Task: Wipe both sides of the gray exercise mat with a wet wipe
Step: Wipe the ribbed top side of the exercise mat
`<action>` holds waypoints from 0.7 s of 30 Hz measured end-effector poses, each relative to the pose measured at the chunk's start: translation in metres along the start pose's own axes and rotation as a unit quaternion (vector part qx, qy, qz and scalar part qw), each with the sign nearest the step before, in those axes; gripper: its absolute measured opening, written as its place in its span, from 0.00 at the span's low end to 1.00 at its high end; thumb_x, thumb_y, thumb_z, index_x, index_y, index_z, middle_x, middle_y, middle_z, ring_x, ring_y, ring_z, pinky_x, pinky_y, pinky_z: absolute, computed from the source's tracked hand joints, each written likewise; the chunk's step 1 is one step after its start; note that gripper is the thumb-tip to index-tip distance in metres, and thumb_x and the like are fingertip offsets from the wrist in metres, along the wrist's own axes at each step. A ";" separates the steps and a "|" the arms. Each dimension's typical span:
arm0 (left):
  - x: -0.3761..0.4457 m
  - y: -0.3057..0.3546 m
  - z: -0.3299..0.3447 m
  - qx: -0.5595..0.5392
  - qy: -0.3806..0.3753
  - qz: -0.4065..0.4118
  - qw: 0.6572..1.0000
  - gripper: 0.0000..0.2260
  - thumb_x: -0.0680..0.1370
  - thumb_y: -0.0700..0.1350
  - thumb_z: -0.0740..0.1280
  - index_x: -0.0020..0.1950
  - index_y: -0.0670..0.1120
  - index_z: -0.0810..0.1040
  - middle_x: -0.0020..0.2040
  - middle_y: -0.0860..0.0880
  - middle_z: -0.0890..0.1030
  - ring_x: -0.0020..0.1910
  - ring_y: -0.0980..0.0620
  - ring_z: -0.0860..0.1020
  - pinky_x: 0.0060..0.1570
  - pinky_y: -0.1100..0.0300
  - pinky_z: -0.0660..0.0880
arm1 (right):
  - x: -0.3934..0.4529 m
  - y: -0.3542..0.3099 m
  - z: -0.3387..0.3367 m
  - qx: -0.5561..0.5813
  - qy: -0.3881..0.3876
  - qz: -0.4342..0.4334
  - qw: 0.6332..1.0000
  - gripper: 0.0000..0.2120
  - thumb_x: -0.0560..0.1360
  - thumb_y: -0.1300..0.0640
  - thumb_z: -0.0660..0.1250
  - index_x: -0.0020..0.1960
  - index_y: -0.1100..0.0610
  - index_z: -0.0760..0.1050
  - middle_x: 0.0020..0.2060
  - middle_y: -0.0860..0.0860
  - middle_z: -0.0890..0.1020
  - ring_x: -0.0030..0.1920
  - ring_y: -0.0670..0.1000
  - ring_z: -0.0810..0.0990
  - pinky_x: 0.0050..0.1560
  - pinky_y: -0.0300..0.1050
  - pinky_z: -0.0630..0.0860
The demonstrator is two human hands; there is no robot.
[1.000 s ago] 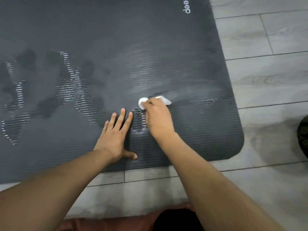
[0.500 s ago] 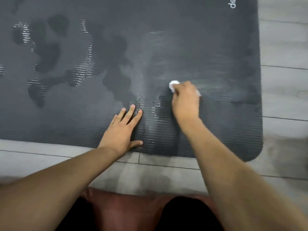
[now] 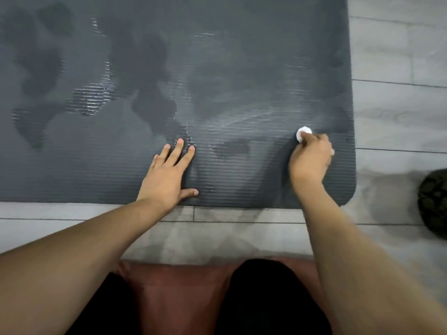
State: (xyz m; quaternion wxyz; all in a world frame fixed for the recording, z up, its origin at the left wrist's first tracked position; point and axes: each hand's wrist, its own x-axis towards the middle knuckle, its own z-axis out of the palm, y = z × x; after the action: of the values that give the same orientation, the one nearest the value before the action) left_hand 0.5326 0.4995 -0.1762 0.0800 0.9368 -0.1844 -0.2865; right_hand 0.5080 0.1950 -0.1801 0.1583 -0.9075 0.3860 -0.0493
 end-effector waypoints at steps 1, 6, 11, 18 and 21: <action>0.000 0.001 -0.001 0.001 -0.005 0.000 1.000 0.49 0.74 0.62 0.73 0.84 0.54 0.45 0.84 0.49 0.41 0.83 0.42 0.44 0.81 0.47 0.47 | -0.015 -0.017 0.007 0.017 -0.014 -0.024 0.999 0.14 0.73 0.67 0.60 0.52 0.57 0.81 0.47 0.57 0.75 0.50 0.62 0.74 0.46 0.43 0.63; 0.003 0.001 -0.015 -0.018 -0.055 0.000 0.998 0.52 0.72 0.58 0.77 0.84 0.52 0.46 0.84 0.47 0.41 0.82 0.39 0.44 0.80 0.44 0.49 | -0.120 -0.107 0.051 0.076 -0.149 -0.260 0.951 0.10 0.73 0.65 0.63 0.49 0.57 0.80 0.46 0.56 0.75 0.47 0.58 0.73 0.46 0.49 0.71; 0.009 0.002 -0.025 -0.008 -0.104 -0.003 0.995 0.57 0.68 0.57 0.80 0.84 0.53 0.43 0.84 0.48 0.39 0.82 0.40 0.43 0.81 0.47 0.49 | -0.079 -0.063 0.032 0.007 -0.163 -0.313 0.935 0.11 0.74 0.63 0.62 0.54 0.56 0.79 0.48 0.57 0.75 0.49 0.59 0.74 0.42 0.47 0.68; 0.010 -0.003 -0.008 0.023 -0.063 0.008 0.998 0.57 0.69 0.57 0.80 0.84 0.53 0.42 0.83 0.46 0.38 0.82 0.38 0.44 0.80 0.43 0.50 | 0.046 0.091 -0.037 -0.052 0.010 0.036 0.998 0.12 0.76 0.62 0.57 0.50 0.56 0.79 0.47 0.59 0.75 0.50 0.62 0.77 0.48 0.49 0.72; 0.009 -0.002 -0.009 0.023 -0.065 0.007 0.998 0.57 0.70 0.56 0.80 0.84 0.53 0.41 0.83 0.46 0.38 0.82 0.37 0.44 0.80 0.43 0.50 | 0.017 0.042 -0.014 -0.025 0.010 -0.033 0.999 0.12 0.73 0.65 0.59 0.48 0.55 0.79 0.43 0.55 0.71 0.48 0.61 0.75 0.46 0.47 0.68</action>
State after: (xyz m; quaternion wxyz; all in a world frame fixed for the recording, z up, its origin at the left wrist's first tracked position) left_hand 0.5454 0.4983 -0.1737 0.0478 0.9164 -0.2025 -0.3420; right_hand 0.4876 0.1518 -0.1809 0.1302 -0.9229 0.3583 -0.0543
